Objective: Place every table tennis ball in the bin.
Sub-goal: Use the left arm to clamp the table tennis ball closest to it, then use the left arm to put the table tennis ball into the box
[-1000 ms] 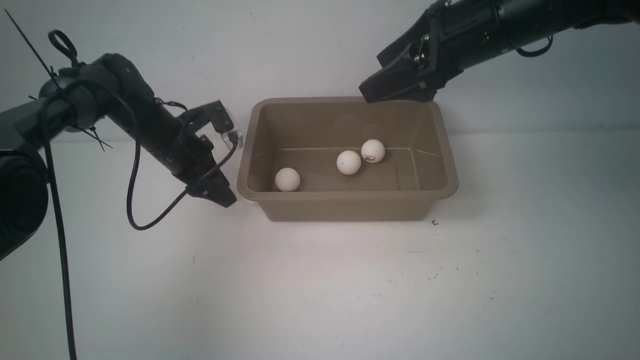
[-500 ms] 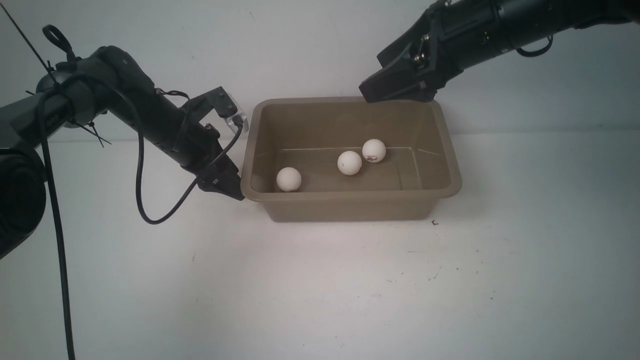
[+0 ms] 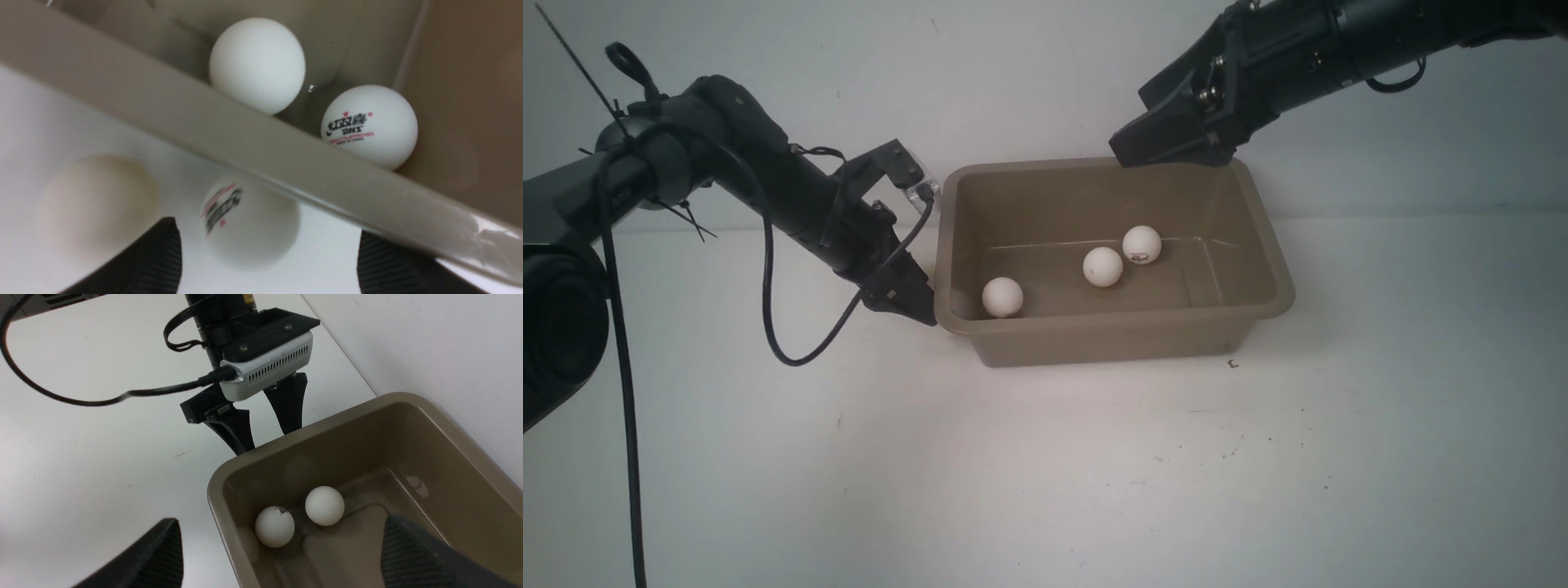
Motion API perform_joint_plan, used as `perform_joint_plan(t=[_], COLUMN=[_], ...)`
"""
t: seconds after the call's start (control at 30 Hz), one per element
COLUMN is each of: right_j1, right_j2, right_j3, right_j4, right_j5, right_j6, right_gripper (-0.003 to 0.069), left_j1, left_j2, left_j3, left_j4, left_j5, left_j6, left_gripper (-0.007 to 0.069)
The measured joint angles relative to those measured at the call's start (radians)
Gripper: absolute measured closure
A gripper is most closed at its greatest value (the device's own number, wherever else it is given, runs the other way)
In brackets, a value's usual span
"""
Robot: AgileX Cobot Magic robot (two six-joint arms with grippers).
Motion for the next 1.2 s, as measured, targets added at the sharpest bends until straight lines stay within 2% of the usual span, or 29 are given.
perform_joint_plan(t=[0.27, 0.37, 0.47, 0.73, 1.07, 1.2], right_j1=[0.0, 0.0, 0.0, 0.0, 0.0, 0.0], right_j2=[0.0, 0.0, 0.0, 0.0, 0.0, 0.0], right_j3=[0.0, 0.0, 0.0, 0.0, 0.0, 0.0], right_j4=[0.001, 0.001, 0.001, 0.0, 0.003, 0.015], right_j5=[0.0, 0.001, 0.002, 0.003, 0.004, 0.004], right_j6=[0.0, 0.0, 0.0, 0.0, 0.0, 0.0], right_gripper=[0.0071, 0.0071, 0.0071, 0.0071, 0.0071, 0.0071], left_j1=[-0.032, -0.032, -0.032, -0.026, -0.02, -0.02], left_j2=[0.041, 0.065, 0.067, 0.029, -0.111, -0.111], left_j3=[0.0, 0.0, -0.001, -0.066, -0.179, -0.22], left_j4=[0.004, 0.02, 0.023, 0.017, 0.102, 0.071], left_j5=[0.0, -0.001, -0.003, -0.003, 0.017, 0.022], left_j6=[-0.024, -0.051, -0.067, -0.049, -0.056, -0.069], left_gripper=[0.0111, 0.0169, 0.0284, 0.0279, 0.0279, 0.0279])
